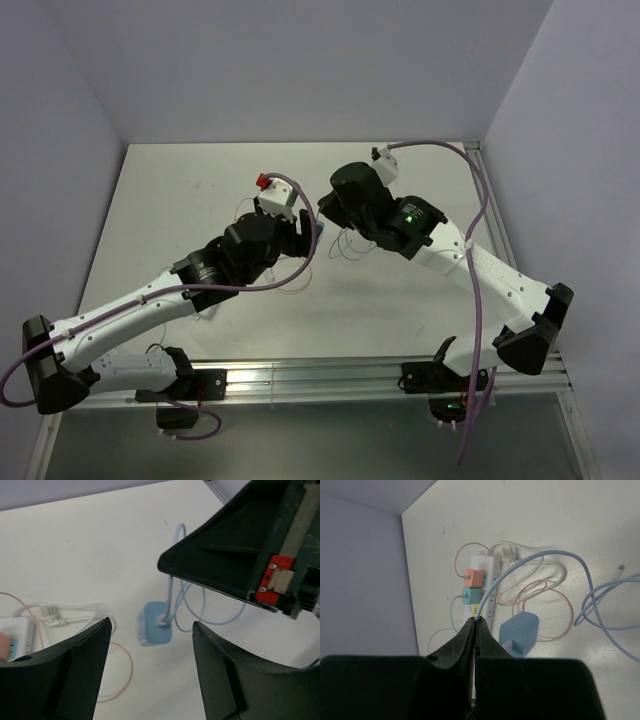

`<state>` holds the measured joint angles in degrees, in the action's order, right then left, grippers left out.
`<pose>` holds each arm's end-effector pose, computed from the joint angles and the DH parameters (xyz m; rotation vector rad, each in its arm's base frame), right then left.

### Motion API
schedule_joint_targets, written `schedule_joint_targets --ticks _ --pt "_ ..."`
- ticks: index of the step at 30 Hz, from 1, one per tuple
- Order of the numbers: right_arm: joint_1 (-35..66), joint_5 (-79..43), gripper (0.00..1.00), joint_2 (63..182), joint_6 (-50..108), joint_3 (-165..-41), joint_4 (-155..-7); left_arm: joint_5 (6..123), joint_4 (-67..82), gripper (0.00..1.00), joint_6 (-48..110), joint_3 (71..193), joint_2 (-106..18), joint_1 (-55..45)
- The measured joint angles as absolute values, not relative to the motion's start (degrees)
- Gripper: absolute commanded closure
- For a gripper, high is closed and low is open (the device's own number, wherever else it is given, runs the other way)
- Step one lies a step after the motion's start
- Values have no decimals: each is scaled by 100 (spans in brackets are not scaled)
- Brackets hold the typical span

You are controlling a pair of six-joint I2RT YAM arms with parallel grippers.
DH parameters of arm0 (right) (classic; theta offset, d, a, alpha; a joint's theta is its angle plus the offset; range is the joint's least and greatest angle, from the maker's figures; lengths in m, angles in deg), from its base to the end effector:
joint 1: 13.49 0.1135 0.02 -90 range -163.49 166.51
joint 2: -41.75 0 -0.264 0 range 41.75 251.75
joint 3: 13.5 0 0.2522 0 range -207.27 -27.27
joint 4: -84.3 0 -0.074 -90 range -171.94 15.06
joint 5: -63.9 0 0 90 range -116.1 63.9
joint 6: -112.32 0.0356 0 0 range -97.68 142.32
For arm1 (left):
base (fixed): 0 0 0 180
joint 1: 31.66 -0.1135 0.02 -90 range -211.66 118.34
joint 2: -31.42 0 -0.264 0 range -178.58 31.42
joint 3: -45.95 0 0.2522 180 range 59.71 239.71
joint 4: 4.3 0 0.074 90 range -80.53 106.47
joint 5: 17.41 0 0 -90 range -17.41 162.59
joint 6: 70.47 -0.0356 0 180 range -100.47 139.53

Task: Insert the plug

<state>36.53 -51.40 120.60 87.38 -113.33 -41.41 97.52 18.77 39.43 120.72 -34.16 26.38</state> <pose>0.2000 0.2149 0.4045 0.5422 2.1083 0.7234 0.1519 -0.2152 0.3687 0.2938 1.8039 -0.5773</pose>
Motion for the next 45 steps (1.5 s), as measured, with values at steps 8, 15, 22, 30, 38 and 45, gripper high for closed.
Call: schedule_joint_targets --ticks 8,15,22,30,38,45 --pt "3699 -5203 100 12154 8816 -11475 -3981 9365 1879 33 4031 12072 -3611 2653" --pt "3727 -5223 100 12171 8858 -11532 -3944 9337 1883 38 4066 12072 -3799 2653" --pt "3743 -5221 100 12171 8873 -11532 -3937 9347 1894 41 4138 12072 -4015 2653" --pt "3775 -5221 100 12173 8873 -11532 -3929 9466 1927 51 4179 12072 -4122 2653" --pt "3780 -5218 100 12173 8875 -11534 -3926 9560 1905 89 4221 12072 -4122 2653" --pt "3791 -5057 40 12184 8650 -11525 -4082 9441 1894 100 4293 11965 -4002 2465"
